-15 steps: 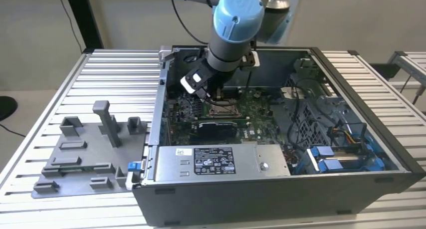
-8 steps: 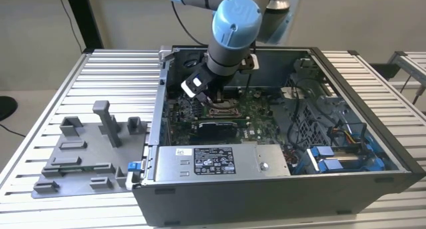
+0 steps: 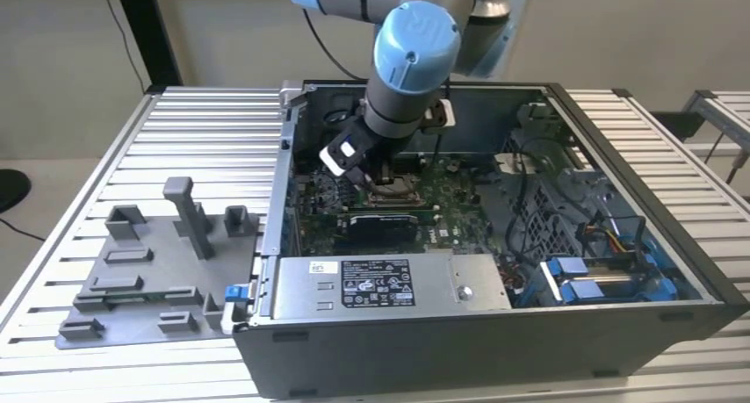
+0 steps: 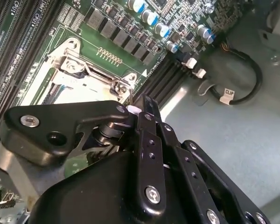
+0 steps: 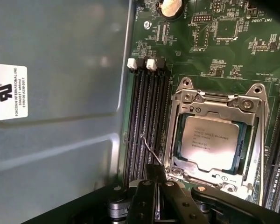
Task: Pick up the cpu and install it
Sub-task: 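Close the cpu cover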
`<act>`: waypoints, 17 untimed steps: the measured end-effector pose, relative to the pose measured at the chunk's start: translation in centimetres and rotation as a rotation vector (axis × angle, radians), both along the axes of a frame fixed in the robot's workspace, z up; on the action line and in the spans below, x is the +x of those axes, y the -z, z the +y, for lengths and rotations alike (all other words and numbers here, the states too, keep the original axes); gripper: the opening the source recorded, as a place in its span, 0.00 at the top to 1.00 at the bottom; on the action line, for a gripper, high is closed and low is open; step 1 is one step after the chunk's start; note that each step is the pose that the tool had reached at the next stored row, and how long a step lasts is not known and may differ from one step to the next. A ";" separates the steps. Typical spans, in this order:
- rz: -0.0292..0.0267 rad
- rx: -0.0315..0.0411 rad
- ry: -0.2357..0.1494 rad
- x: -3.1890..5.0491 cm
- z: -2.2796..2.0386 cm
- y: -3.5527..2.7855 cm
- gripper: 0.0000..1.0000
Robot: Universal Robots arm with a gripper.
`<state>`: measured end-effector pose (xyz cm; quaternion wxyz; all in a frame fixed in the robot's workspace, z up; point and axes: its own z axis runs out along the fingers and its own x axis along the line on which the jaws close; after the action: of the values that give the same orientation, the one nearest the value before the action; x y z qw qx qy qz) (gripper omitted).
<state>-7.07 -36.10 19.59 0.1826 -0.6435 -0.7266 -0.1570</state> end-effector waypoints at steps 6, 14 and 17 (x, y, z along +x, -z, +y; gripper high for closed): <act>0.0001 0.0005 -0.003 0.22 0.00 0.45 1.00; 0.0001 0.0008 -0.006 0.85 0.00 1.11 1.00; 0.0002 0.0015 -0.007 1.03 0.00 1.30 1.00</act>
<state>-6.04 -36.10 18.29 0.1837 -0.6409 -0.7286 -0.1569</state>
